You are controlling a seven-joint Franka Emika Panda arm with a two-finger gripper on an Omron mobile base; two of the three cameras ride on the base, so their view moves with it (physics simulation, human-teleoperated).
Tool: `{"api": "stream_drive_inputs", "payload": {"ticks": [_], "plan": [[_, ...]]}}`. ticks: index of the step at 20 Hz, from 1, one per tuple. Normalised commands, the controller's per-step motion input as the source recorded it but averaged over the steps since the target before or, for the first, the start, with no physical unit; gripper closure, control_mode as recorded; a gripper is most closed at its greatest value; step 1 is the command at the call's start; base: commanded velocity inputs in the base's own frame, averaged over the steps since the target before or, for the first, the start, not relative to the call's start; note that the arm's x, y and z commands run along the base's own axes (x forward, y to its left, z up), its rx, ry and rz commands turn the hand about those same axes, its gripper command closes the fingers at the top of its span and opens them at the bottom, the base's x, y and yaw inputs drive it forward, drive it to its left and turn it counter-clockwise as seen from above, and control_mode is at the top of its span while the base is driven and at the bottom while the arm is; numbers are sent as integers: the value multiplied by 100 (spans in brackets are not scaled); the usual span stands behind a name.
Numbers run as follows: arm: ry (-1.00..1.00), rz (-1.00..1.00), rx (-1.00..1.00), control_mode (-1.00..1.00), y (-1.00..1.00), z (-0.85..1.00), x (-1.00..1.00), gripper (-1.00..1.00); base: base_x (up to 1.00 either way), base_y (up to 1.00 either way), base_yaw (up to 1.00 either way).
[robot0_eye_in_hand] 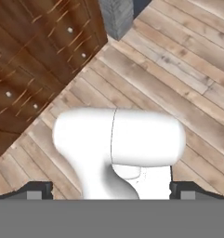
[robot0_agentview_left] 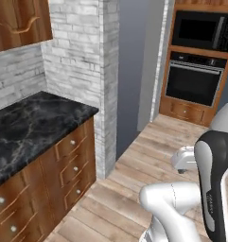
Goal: Four empty soda cans are scattered around the kitchen. Gather all the cans and cluster them next to the stove for recycling.
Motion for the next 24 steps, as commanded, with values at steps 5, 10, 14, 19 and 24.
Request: {"api": "stream_drive_inputs", "payload": {"ticks": [5,10,14,19,24], "plan": [[0,0,0,100,0,0,0,-100,20,-54,-35],[0,0,0,100,0,0,0,-100,42,-41,-36],[0,0,0,100,0,0,0,-100,53,-13,-38],[0,0,0,100,0,0,0,-100,81,-2,-26],[0,0,0,100,0,0,0,-100,95,0,-10]]}}
